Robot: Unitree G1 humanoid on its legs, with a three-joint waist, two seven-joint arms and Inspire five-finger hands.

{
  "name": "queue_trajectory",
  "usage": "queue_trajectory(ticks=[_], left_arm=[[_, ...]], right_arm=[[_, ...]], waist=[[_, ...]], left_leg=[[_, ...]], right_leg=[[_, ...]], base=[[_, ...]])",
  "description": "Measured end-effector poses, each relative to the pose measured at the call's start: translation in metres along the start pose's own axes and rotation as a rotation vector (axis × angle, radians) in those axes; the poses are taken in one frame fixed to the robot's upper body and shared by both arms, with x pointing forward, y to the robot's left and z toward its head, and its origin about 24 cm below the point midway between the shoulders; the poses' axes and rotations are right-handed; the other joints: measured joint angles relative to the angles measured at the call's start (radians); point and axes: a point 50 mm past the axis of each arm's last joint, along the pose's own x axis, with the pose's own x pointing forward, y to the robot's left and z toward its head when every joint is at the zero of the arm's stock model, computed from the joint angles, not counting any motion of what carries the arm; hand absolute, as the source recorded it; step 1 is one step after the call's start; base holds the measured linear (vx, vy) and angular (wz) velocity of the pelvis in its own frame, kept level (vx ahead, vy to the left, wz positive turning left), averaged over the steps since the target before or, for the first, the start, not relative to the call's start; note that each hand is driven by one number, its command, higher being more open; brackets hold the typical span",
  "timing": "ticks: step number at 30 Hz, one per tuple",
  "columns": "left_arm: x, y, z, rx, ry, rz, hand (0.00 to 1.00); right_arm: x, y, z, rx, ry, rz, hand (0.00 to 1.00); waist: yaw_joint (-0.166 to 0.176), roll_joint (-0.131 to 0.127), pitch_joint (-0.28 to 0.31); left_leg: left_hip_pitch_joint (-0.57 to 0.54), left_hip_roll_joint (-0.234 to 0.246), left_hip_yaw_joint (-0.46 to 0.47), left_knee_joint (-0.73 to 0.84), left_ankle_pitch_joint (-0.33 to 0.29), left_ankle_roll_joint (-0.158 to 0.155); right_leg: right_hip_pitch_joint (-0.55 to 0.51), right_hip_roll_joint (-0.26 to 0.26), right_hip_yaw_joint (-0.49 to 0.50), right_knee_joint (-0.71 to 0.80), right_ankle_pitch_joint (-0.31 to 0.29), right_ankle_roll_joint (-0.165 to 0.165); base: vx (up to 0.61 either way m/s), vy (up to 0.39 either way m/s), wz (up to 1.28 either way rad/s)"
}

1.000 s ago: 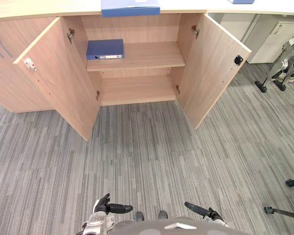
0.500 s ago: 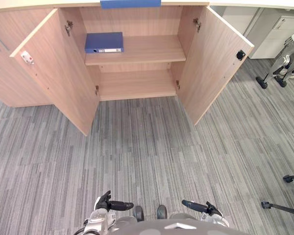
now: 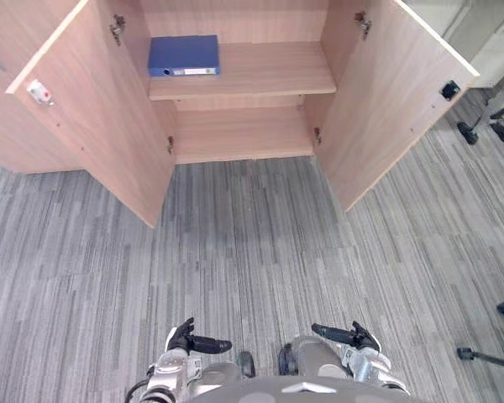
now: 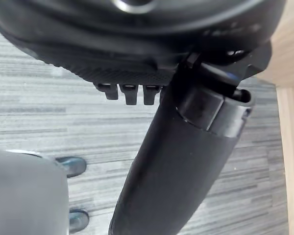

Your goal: Walk over to the cabinet, pick up the folder, carry it to the office cabinet, place the folder inside the office cabinet, then close the office cabinet door

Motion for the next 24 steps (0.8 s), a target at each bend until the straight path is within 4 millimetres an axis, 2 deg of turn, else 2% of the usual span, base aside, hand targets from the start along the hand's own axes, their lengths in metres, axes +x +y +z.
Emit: queue_trajectory(ticks=[1,2,3,4,5,6,7,8,9,11,12,13,15,17,20,21,22,23,24], left_arm=[[0.0,0.0,0.0,-0.001,0.003,0.0,1.0],[0.0,-0.001,-0.001,-0.002,0.005,-0.002,1.0],[0.0,-0.001,0.0,-0.004,0.005,-0.002,1.0],[0.0,0.001,-0.002,0.0,0.009,-0.001,1.0],[0.0,0.001,-0.002,0.006,0.008,-0.002,1.0],[0.0,-0.003,-0.003,0.006,0.015,-0.011,1.0],[-0.001,-0.006,-0.004,-0.002,0.018,-0.016,1.0],[-0.001,-0.013,-0.005,-0.024,0.021,-0.03,1.0],[-0.001,-0.013,-0.005,-0.025,0.021,-0.036,1.0],[-0.001,-0.015,-0.003,-0.09,0.019,-0.029,1.0],[-0.001,-0.013,-0.001,-0.11,0.004,-0.019,1.0],[-0.001,-0.012,0.004,-0.137,-0.025,-0.009,1.0],[-0.001,-0.009,0.01,-0.164,-0.05,0.005,1.0],[-0.001,-0.012,0.015,-0.18,-0.07,0.005,1.0],[-0.001,-0.013,0.018,-0.18,-0.081,0.006,1.0],[-0.001,-0.014,0.02,-0.181,-0.086,0.007,1.0],[-0.001,-0.015,0.02,-0.181,-0.086,0.006,1.0],[-0.001,-0.017,0.017,-0.183,-0.077,0.005,1.0],[-0.001,-0.017,0.015,-0.183,-0.07,0.003,1.0]], right_arm=[[0.0,-0.001,0.002,-0.006,-0.009,-0.002,1.0],[0.0,-0.002,0.003,-0.004,-0.013,-0.002,1.0],[0.0,-0.002,0.007,-0.006,-0.031,-0.001,1.0],[0.0,-0.002,0.006,-0.008,-0.034,0.0,1.0],[0.0,-0.003,0.003,-0.005,-0.027,-0.002,1.0],[-0.001,-0.007,0.001,0.006,-0.02,-0.015,1.0],[-0.001,-0.007,0.0,0.001,-0.018,-0.016,1.0],[-0.001,-0.006,0.001,-0.012,-0.024,-0.013,1.0],[-0.001,-0.005,0.001,-0.011,-0.024,-0.012,1.0],[-0.002,-0.004,0.0,-0.021,-0.023,-0.007,1.0],[-0.003,-0.005,-0.001,-0.026,-0.028,-0.005,1.0],[-0.003,-0.002,-0.001,-0.054,-0.032,0.009,1.0],[-0.003,0.005,0.0,-0.081,-0.038,0.035,1.0],[-0.005,0.014,0.001,-0.064,-0.049,0.055,1.0],[-0.005,0.015,-0.001,-0.053,-0.039,0.053,1.0],[-0.005,0.014,-0.002,-0.049,-0.037,0.048,1.0],[-0.005,0.013,-0.003,-0.048,-0.031,0.042,1.0],[-0.005,0.01,-0.004,-0.051,-0.025,0.034,1.0],[-0.005,0.008,-0.006,-0.05,-0.018,0.029,1.0]], waist=[[-0.001,0.019,0.014],[-0.004,0.023,0.017],[-0.014,0.025,0.019],[-0.025,0.021,0.019],[-0.034,0.007,0.018],[-0.037,0.006,0.013],[-0.03,0.017,0.006],[-0.026,0.021,0.008],[-0.026,0.023,0.009],[-0.029,0.021,0.01],[-0.027,0.026,0.007],[-0.02,0.027,0.006],[0.004,0.023,0.003],[0.026,0.02,0.001],[0.032,0.01,0.001],[0.032,0.009,0.0],[0.033,0.01,-0.006],[0.032,0.022,-0.014],[0.033,0.024,-0.019]], left_leg=[[0.025,0.021,-0.011,-0.005,-0.015,0.001],[0.038,0.033,-0.016,-0.009,-0.022,-0.003],[0.059,0.053,-0.035,-0.023,-0.028,-0.01],[0.068,0.052,-0.054,-0.034,-0.029,-0.019],[0.082,0.047,-0.072,-0.035,-0.039,-0.039],[0.109,0.063,-0.089,-0.035,-0.057,-0.069],[0.107,0.074,-0.083,-0.029,-0.054,-0.089],[0.109,0.076,-0.061,-0.005,-0.03,-0.13],[0.108,0.076,-0.053,0.023,-0.022,-0.144],[0.015,0.089,-0.013,0.356,-0.019,-0.168],[-0.063,0.117,0.016,0.554,-0.023,-0.184],[-0.148,0.174,0.075,0.757,-0.038,-0.181],[-0.237,0.245,0.152,0.879,-0.057,-0.153],[-0.313,0.279,0.199,0.805,-0.09,-0.15],[-0.347,0.251,0.22,0.603,-0.096,-0.161],[-0.366,0.231,0.218,0.492,-0.08,-0.17],[-0.372,0.215,0.215,0.404,-0.038,-0.171],[-0.374,0.201,0.195,0.29,0.055,-0.159],[-0.366,0.195,0.187,0.287,0.116,-0.147]], right_leg=[[-0.027,0.03,-0.002,-0.036,-0.001,-0.002],[-0.039,0.047,-0.005,-0.065,0.002,0.0],[-0.066,0.068,-0.017,-0.158,0.033,0.001],[-0.071,0.07,-0.026,-0.25,0.084,-0.001],[-0.07,0.064,-0.022,-0.322,0.176,-0.014],[-0.048,0.068,-0.033,-0.325,0.25,-0.067],[-0.044,0.073,-0.038,-0.32,0.245,-0.077],[-0.027,0.068,-0.048,-0.308,0.21,-0.098],[-0.01,0.066,-0.051,-0.308,0.199,-0.104],[0.097,0.051,-0.051,-0.347,0.167,-0.108],[0.147,0.052,-0.047,-0.37,0.154,-0.11],[0.205,0.054,-0.044,-0.388,0.13,-0.12],[0.264,0.055,-0.018,-0.403,0.111,-0.127],[0.332,0.043,0.022,-0.435,0.101,-0.122],[0.383,0.004,0.054,-0.451,0.087,-0.098],[0.406,-0.017,0.067,-0.465,0.075,-0.078],[0.418,-0.028,0.076,-0.474,0.063,-0.058],[0.43,-0.033,0.091,-0.48,0.044,-0.026],[0.438,-0.037,0.103,-0.481,0.031,-0.014]], base=[[0.3,0.019,0.25],[0.33,-0.009,0.32],[0.26,-0.03,0.47],[0.38,-0.075,0.72],[0.47,-0.123,0.78],[0.49,-0.132,0.55],[0.52,-0.143,0.37],[0.49,-0.144,0.18],[0.56,-0.176,0.25],[0.43,-0.126,0.37],[0.38,-0.093,0.33],[0.36,-0.087,0.14],[0.32,-0.048,-0.29],[0.34,0.022,-0.61],[0.28,0.091,-0.45],[0.26,0.12,-0.34],[0.41,0.201,-0.46],[0.29,0.161,-0.46],[0.38,0.226,-0.54]])
